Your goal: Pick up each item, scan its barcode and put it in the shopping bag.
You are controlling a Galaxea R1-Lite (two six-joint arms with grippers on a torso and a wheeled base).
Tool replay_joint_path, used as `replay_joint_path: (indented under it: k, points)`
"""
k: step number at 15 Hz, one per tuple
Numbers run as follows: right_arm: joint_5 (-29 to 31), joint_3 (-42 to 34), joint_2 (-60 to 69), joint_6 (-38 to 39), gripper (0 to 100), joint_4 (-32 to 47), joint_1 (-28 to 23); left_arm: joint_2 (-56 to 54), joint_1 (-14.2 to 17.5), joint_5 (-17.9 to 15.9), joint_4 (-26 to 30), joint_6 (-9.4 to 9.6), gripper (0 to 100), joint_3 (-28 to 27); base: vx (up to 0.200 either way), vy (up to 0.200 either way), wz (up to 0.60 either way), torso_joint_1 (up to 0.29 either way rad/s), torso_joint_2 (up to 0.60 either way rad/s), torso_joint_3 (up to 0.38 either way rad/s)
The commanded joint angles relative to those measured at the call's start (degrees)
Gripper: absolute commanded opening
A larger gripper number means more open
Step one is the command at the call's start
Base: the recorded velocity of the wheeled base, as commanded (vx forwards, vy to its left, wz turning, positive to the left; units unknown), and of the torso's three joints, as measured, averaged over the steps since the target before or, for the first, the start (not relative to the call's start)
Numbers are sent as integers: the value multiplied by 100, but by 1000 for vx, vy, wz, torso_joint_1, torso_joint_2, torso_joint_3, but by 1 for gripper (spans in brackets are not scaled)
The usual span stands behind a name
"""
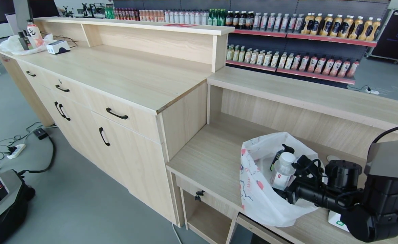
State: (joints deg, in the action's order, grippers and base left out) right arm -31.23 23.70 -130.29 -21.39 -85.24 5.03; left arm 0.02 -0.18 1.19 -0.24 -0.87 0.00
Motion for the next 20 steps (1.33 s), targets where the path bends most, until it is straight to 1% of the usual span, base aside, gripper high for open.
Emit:
replay_joint_path:
  k: [1,4,7,9,12,14,16,17,18,20]
  points:
    - [-14,-6,329,21,100,209,33,-2,1,4,-2,-1,100,0,0,0,0,0,0,0]
    - [-14,30,1059,12,100,930,24,-2,1,4,-2,-1,100,0,0,0,0,0,0,0]
    - [-14,38,1858,21,100,1413,24,-2,1,4,-2,-1,100,0,0,0,0,0,0,0]
    - [-6,91,2289,-14,100,1668,24,-2,1,4,-2,-1,100,0,0,0,0,0,0,0]
    - [12,100,2702,-23,100,1659,-46,-2,1,4,-2,-1,100,0,0,0,0,0,0,0]
    - [12,65,3080,-58,100,1800,-169,-2,1,4,-2,-1,100,0,0,0,0,0,0,0]
    - [56,65,3467,-436,100,1923,-345,-2,1,4,-2,-1,100,0,0,0,0,0,0,0]
    - [56,82,3897,-638,100,2090,-591,-2,1,4,-2,-1,100,0,0,0,0,0,0,0]
    - [73,126,4170,-796,100,2354,-688,-2,1,4,-2,-1,100,0,0,0,0,0,0,0]
    - [65,337,4645,-989,100,2776,-934,-2,1,4,-2,-1,100,0,0,0,-600,0,5,5]
